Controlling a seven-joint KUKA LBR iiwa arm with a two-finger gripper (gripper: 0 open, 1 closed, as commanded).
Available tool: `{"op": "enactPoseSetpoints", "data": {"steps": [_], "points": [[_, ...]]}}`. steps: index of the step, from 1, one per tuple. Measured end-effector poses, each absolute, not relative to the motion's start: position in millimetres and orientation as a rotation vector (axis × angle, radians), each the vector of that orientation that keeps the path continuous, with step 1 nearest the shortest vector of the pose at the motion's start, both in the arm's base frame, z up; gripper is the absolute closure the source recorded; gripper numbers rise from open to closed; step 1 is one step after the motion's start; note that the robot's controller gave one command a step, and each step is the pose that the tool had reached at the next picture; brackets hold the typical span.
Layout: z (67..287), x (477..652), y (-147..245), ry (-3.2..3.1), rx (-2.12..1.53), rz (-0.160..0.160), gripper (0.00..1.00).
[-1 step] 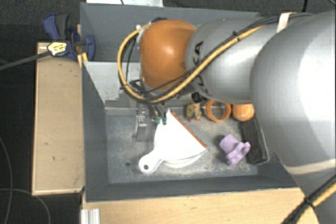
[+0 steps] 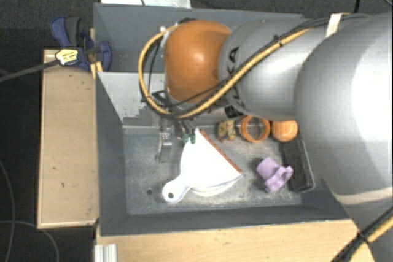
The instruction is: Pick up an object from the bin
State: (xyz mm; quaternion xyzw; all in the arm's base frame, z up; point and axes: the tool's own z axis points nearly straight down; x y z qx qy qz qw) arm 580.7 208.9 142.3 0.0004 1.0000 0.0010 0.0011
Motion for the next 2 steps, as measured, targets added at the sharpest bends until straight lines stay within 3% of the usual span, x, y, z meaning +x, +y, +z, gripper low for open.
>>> {"op": "enactPoseSetpoints", "data": {"steps": [1,2], "points": [[94,554.2,153,3.135,0.082,0.006,0.0],[76,537.9,132,3.136,-0.081,0.004,0.0]]}}
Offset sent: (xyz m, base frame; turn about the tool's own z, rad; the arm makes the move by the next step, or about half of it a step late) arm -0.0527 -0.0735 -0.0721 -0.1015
